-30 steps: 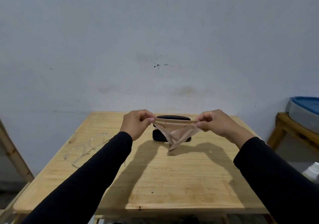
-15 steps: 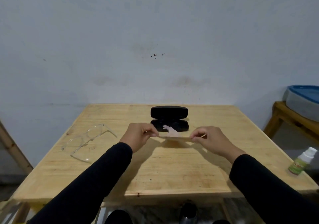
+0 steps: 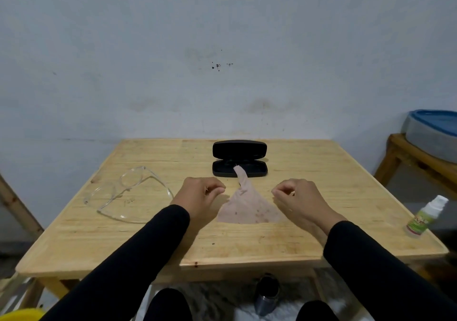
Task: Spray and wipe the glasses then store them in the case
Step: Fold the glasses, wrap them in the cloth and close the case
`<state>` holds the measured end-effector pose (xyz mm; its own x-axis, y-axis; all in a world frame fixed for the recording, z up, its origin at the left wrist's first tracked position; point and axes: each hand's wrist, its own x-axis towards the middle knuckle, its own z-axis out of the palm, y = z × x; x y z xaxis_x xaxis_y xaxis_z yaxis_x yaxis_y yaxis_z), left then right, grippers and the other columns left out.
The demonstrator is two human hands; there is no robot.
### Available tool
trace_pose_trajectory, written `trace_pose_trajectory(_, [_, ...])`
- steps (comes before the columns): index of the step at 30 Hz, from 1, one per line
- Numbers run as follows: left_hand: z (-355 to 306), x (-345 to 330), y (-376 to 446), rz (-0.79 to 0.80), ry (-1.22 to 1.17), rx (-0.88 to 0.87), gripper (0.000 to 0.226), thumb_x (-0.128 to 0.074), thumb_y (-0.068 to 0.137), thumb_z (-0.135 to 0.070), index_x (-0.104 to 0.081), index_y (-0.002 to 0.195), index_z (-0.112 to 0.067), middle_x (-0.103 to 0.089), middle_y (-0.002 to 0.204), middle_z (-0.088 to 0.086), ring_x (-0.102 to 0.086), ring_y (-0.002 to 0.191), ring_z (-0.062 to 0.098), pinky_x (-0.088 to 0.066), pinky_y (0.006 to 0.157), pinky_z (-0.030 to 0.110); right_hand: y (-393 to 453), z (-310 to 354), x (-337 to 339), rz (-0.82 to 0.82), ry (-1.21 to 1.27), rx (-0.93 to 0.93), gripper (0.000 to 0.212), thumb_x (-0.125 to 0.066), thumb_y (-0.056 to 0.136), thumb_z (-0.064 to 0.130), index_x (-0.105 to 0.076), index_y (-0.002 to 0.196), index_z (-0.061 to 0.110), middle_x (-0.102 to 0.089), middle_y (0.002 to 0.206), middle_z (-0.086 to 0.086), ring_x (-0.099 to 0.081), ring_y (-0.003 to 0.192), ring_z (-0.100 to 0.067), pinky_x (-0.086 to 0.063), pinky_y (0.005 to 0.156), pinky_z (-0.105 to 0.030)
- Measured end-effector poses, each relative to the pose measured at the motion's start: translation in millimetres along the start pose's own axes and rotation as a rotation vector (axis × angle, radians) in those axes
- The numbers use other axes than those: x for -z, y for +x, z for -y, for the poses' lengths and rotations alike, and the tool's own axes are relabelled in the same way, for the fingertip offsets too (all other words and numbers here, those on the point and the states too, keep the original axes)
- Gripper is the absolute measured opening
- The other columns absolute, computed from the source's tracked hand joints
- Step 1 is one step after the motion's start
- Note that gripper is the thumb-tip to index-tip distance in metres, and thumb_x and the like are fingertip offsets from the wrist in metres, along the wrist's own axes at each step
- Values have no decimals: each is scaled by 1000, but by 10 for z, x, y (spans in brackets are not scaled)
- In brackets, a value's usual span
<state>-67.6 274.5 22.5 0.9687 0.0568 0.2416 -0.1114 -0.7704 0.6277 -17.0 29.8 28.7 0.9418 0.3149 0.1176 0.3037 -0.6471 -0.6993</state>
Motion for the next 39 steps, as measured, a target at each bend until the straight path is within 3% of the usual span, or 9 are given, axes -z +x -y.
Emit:
trace_pose_trajectory(3, [-98,-162,223,-68,-63,187,13,-59,90,-27,-70,94,-21,-67,88,-8,-57,79,3,-42,79,15,187,82,-126,-46,56,-68,19,-56,90,16,-69,78,22,-66,80,9,-58,72,0,-40,50,-4])
trace_pose_trajectory(7, [-160,-386,450,-148,-175,380,15,-58,89,-29,-69,84,-21,-65,93,0,-53,70,1,-41,74,19,453,115,-379,-74,94,-111,23,-53,86,10,-70,71,7,-70,78,-7,-63,74,-24,-42,54,-16])
trace_pose_trajectory(10, [-205,-499,560,-139,-203,441,17,-59,89,-26,-69,78,-17,-63,82,-3,-48,62,-3,-38,65,14,619,106,-549,-82,147,-154,21,-58,83,12,-70,66,17,-67,71,3,-61,69,-19,-46,58,-25])
trace_pose_trajectory(13, [-242,-583,638,-124,-269,474,21,-63,86,-23,-70,68,-14,-66,74,1,-52,59,0,-39,57,12,724,102,-634,-80,169,-187,15,-63,80,15,-72,69,18,-70,75,1,-64,70,-20,-53,66,-36])
trace_pose_trajectory(16, [-253,-638,690,-121,-327,507,19,-65,83,-19,-70,65,-15,-68,75,1,-55,60,2,-33,45,4,784,97,-651,-44,191,-193,17,-66,77,12,-71,63,21,-70,73,2,-64,69,-19,-55,67,-38])
trace_pose_trajectory(22, [-228,-635,680,-97,-524,432,9,-66,84,-25,-73,88,-21,-69,78,-7,-63,74,7,-43,62,13,764,87,-545,10,523,-229,14,-68,76,6,-69,66,14,-63,63,1,-55,60,-14,-44,60,-31])
trace_pose_trajectory(26, [-194,-591,677,-93,-521,336,8,-69,82,-28,-71,86,-22,-69,82,-8,-62,76,7,-47,68,17,718,81,-431,78,798,-261,4,-69,80,4,-67,77,5,-67,69,-8,-62,63,-17,-50,63,-29])
trace_pose_trajectory(32, [-202,-559,647,-73,-511,311,11,-69,81,-27,-64,85,-18,-71,81,1,-67,77,15,-56,76,32,688,120,-408,58,853,-266,16,-71,77,-3,-61,75,10,-66,64,-4,-63,60,-16,-52,64,-31])
trace_pose_trajectory(39, [-214,-497,609,-119,-568,333,20,-78,72,-26,-60,79,-22,-68,82,4,-65,72,14,-50,61,23,663,147,-382,122,924,-278,36,-69,74,-11,-66,105,8,-71,88,-13,-66,78,-23,-54,80,-35])
